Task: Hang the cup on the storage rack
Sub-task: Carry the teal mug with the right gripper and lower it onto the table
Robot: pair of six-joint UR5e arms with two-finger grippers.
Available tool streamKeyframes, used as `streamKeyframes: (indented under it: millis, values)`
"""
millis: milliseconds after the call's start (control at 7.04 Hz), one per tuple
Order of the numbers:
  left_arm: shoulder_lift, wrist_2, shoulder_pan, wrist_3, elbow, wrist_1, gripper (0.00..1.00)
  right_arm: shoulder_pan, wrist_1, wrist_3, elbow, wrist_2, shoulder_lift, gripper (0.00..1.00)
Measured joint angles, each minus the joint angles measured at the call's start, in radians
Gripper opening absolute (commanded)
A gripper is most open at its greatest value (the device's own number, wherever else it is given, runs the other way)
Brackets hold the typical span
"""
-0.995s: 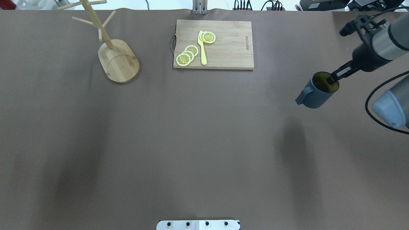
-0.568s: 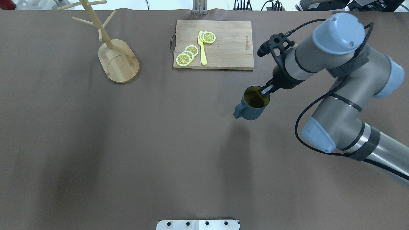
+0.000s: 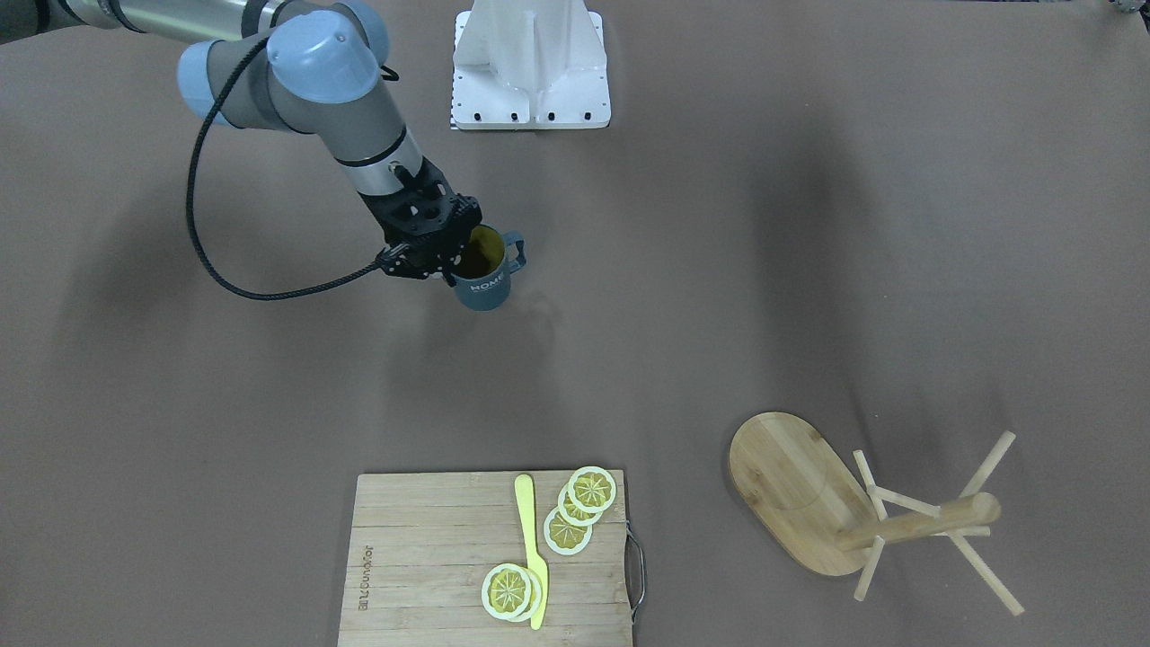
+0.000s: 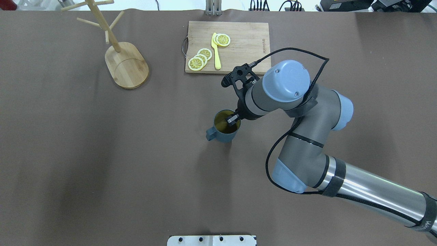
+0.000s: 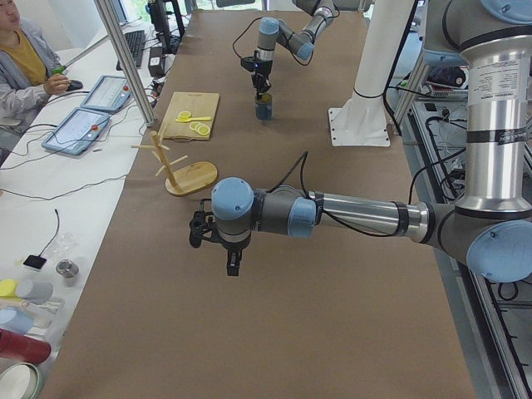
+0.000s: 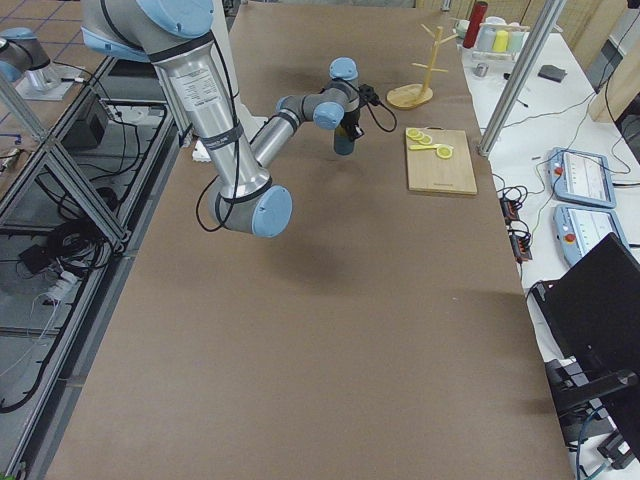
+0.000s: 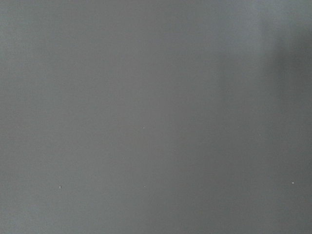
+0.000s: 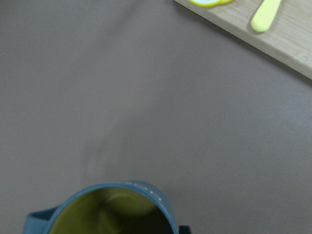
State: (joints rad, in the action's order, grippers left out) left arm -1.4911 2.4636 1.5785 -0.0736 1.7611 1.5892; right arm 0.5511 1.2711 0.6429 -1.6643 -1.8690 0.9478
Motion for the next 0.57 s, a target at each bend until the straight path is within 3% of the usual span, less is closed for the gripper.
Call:
streamKeyframes:
  millis: [284,426,568]
  values:
    - [0.001,0.003,0.0,0.0,0.002,0.0,0.98,-0.029,-0.053,0.033,0.06,0.023,-0.034,0.0]
    - [0.001,0.008,0.0,0.0,0.005,0.0,0.98,-0.034,-0.058,0.035,0.073,0.027,-0.047,0.27]
    - [0.001,0.016,0.0,-0.001,0.005,-0.001,0.98,-0.037,-0.058,0.035,0.077,0.029,-0.054,0.99]
